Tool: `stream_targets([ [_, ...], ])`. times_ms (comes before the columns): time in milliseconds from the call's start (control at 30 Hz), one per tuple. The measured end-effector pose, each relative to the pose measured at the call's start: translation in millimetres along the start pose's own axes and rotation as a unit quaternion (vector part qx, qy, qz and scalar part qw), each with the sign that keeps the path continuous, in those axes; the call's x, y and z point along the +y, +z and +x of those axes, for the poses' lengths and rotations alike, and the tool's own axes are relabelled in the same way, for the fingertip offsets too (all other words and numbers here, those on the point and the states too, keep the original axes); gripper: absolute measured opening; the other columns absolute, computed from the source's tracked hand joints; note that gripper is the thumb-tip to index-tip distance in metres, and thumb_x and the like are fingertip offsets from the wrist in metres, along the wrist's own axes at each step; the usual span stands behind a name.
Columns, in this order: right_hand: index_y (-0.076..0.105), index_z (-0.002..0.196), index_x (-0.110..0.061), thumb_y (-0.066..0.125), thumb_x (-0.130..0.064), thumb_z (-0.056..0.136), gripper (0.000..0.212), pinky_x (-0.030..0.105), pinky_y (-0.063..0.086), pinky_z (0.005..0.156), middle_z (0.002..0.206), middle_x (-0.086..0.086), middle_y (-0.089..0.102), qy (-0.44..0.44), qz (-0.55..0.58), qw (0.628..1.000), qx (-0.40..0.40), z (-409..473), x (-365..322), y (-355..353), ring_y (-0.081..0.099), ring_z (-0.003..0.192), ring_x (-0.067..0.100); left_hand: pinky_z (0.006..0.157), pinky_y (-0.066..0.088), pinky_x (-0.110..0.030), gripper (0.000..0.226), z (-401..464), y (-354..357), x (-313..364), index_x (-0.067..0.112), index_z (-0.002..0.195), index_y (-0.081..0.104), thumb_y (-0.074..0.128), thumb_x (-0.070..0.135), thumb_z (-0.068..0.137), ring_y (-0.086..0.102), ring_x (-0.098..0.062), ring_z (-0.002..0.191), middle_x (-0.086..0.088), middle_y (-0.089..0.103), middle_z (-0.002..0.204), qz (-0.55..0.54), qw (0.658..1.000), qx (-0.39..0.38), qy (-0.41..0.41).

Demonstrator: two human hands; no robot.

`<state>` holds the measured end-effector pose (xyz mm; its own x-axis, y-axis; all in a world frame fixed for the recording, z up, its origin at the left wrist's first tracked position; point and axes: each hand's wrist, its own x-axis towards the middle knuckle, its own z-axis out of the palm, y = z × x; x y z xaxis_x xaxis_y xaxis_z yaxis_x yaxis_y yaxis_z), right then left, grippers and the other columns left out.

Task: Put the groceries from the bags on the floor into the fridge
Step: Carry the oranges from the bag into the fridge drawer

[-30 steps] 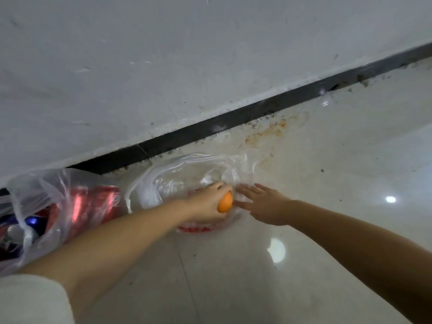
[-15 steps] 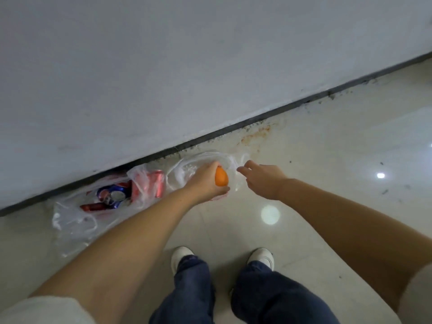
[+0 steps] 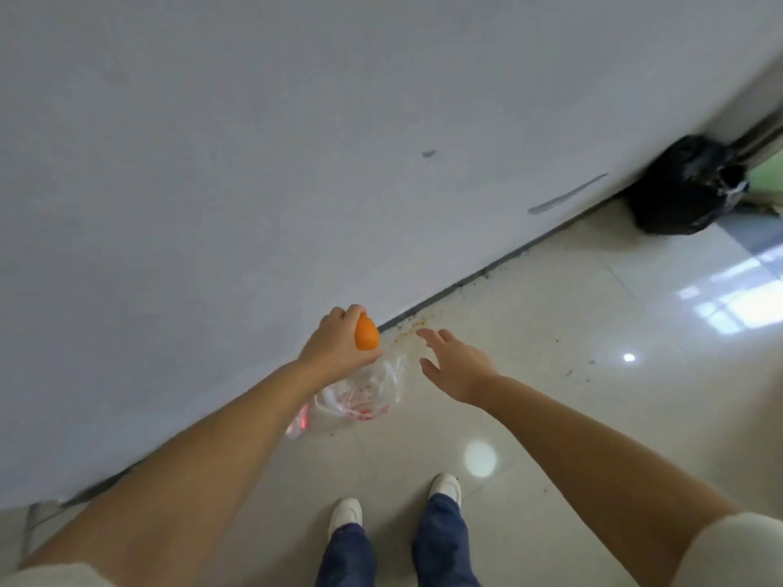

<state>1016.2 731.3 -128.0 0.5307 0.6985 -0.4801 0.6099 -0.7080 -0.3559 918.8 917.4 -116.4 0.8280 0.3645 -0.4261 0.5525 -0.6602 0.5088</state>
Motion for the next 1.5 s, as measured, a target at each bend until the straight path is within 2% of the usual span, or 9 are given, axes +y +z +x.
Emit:
stream_targets([
  [200, 0.029, 0.145, -0.021, 0.039, -0.035, 0.099, 0.050, 0.040, 0.051, 0.087, 0.140, 0.004, 0.042, 0.094, 0.021, 0.988, 0.123, -73, -8, -40, 0.057, 0.112, 0.028, 0.088, 0.046, -0.036, 0.059, -20, -39, 62, 0.022, 0.127, 0.040, 0.068, 0.042, 0.079, 0.047, -0.024, 0.111, -0.006, 0.044, 0.125, 0.098, 0.983, -0.037, 0.149],
  [400, 0.030, 0.143, -0.022, 0.038, -0.037, 0.099, 0.047, 0.037, 0.048, 0.082, 0.141, 0.003, 0.040, 0.233, 0.039, 0.949, 0.210, -208, 12, -32, 0.059, 0.106, 0.030, 0.091, 0.047, -0.038, 0.064, -67, -20, 163, 0.020, 0.130, 0.039, 0.069, 0.043, 0.079, 0.049, -0.025, 0.112, -0.008, 0.045, 0.127, 0.188, 0.924, -0.086, 0.321],
  [633, 0.034, 0.142, -0.023, 0.041, -0.034, 0.097, 0.047, 0.041, 0.048, 0.090, 0.139, 0.005, 0.042, 0.425, 0.086, 0.844, 0.316, -422, 64, 4, 0.057, 0.109, 0.033, 0.091, 0.047, -0.039, 0.067, -176, 66, 318, 0.022, 0.133, 0.037, 0.071, 0.042, 0.078, 0.049, -0.027, 0.113, -0.008, 0.044, 0.130, 0.217, 0.826, -0.119, 0.506],
  [767, 0.037, 0.141, -0.020, 0.044, -0.031, 0.095, 0.047, 0.038, 0.045, 0.086, 0.136, 0.008, 0.043, 0.518, 0.074, 0.773, 0.358, -570, 75, 39, 0.057, 0.110, 0.035, 0.087, 0.047, -0.036, 0.066, -281, 139, 398, 0.022, 0.131, 0.038, 0.071, 0.042, 0.077, 0.048, -0.025, 0.110, -0.006, 0.044, 0.125, 0.227, 0.759, -0.144, 0.593],
  [933, 0.036, 0.141, -0.017, 0.039, -0.028, 0.097, 0.046, 0.034, 0.042, 0.073, 0.132, 0.010, 0.046, 0.609, 0.049, 0.706, 0.359, -751, 81, 110, 0.059, 0.101, 0.036, 0.089, 0.049, -0.041, 0.063, -431, 246, 471, 0.021, 0.126, 0.040, 0.071, 0.040, 0.075, 0.049, -0.028, 0.108, -0.007, 0.045, 0.120, 0.207, 0.669, -0.186, 0.689],
  [1000, 0.036, 0.141, -0.016, 0.038, -0.028, 0.097, 0.045, 0.035, 0.046, 0.077, 0.133, 0.010, 0.046, 0.635, 0.036, 0.686, 0.353, -819, 85, 133, 0.059, 0.102, 0.036, 0.091, 0.047, -0.041, 0.064, -492, 283, 498, 0.020, 0.128, 0.040, 0.071, 0.039, 0.076, 0.048, -0.029, 0.110, -0.008, 0.045, 0.121, 0.196, 0.645, -0.192, 0.713],
  [1133, 0.038, 0.141, -0.016, 0.040, -0.027, 0.098, 0.045, 0.038, 0.045, 0.090, 0.139, 0.009, 0.045, 0.662, 0.034, 0.651, 0.369, -934, 101, 154, 0.056, 0.112, 0.033, 0.093, 0.047, -0.042, 0.065, -589, 338, 551, 0.020, 0.129, 0.040, 0.071, 0.041, 0.075, 0.047, -0.029, 0.113, -0.008, 0.045, 0.123, 0.166, 0.623, -0.202, 0.737],
  [1300, 0.037, 0.141, -0.017, 0.039, -0.026, 0.098, 0.044, 0.040, 0.046, 0.090, 0.137, 0.008, 0.046, 0.661, 0.011, 0.633, 0.403, -1014, 149, 127, 0.056, 0.112, 0.031, 0.093, 0.046, -0.040, 0.063, -636, 368, 630, 0.018, 0.129, 0.041, 0.070, 0.038, 0.077, 0.047, -0.029, 0.114, -0.009, 0.044, 0.123, 0.161, 0.601, -0.168, 0.765],
  [1500, 0.037, 0.140, -0.017, 0.038, -0.027, 0.098, 0.043, 0.042, 0.048, 0.088, 0.136, 0.009, 0.045, 0.630, -0.044, 0.649, 0.425, -1063, 250, 66, 0.058, 0.107, 0.035, 0.092, 0.046, -0.041, 0.064, -637, 392, 757, 0.021, 0.131, 0.038, 0.069, 0.040, 0.078, 0.046, -0.028, 0.113, -0.008, 0.043, 0.124, 0.155, 0.598, -0.096, 0.781],
])
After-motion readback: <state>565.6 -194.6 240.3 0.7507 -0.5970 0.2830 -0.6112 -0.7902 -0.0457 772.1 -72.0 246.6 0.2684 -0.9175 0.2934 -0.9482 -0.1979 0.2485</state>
